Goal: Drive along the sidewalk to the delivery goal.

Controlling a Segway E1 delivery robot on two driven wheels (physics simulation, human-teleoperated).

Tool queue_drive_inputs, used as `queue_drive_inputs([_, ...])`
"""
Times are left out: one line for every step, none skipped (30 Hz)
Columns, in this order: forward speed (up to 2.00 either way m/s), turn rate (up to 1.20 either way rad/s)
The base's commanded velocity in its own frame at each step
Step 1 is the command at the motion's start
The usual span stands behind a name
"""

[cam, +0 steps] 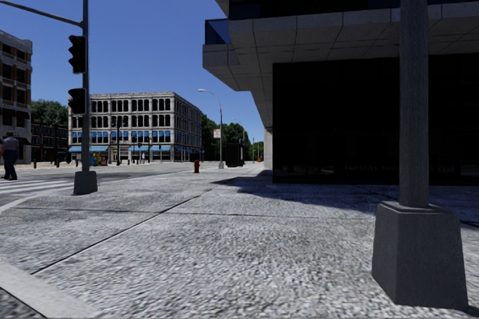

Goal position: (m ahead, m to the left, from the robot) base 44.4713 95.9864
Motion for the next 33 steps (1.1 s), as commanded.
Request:
queue_drive_inputs([2.0, 0.0])
queue_drive_inputs([2.0, 0.0])
queue_drive_inputs([2.0, 0.0])
queue_drive_inputs([2.0, 0.0])
queue_drive_inputs([2.0, 0.0])
queue_drive_inputs([2.0, 0.0])
queue_drive_inputs([2.0, 0.0])
queue_drive_inputs([2.0, 0.0])
queue_drive_inputs([2.0, 0.0])
queue_drive_inputs([2.0, 0.0])
queue_drive_inputs([2.0, 0.0])
queue_drive_inputs([2.0, 0.0])
queue_drive_inputs([2.0, 0.0])
queue_drive_inputs([2.0, 0.0])
queue_drive_inputs([2.0, 0.0])
queue_drive_inputs([2.0, 0.0])
queue_drive_inputs([2.0, 0.0])
queue_drive_inputs([2.0, 0.0])
queue_drive_inputs([2.0, 0.0])
queue_drive_inputs([2.0, 0.0])
queue_drive_inputs([2.0, 0.0])
queue_drive_inputs([2.0, 0.0])
queue_drive_inputs([2.0, 0.0])
queue_drive_inputs([2.0, 0.0])
queue_drive_inputs([2.0, 0.0])
queue_drive_inputs([2.0, 0.0])
queue_drive_inputs([2.0, 0.0])
queue_drive_inputs([2.0, 0.0])
queue_drive_inputs([2.0, 0.0])
queue_drive_inputs([2.0, 0.0])
queue_drive_inputs([2.0, 0.0])
queue_drive_inputs([2.0, 0.0])
queue_drive_inputs([2.0, 0.0])
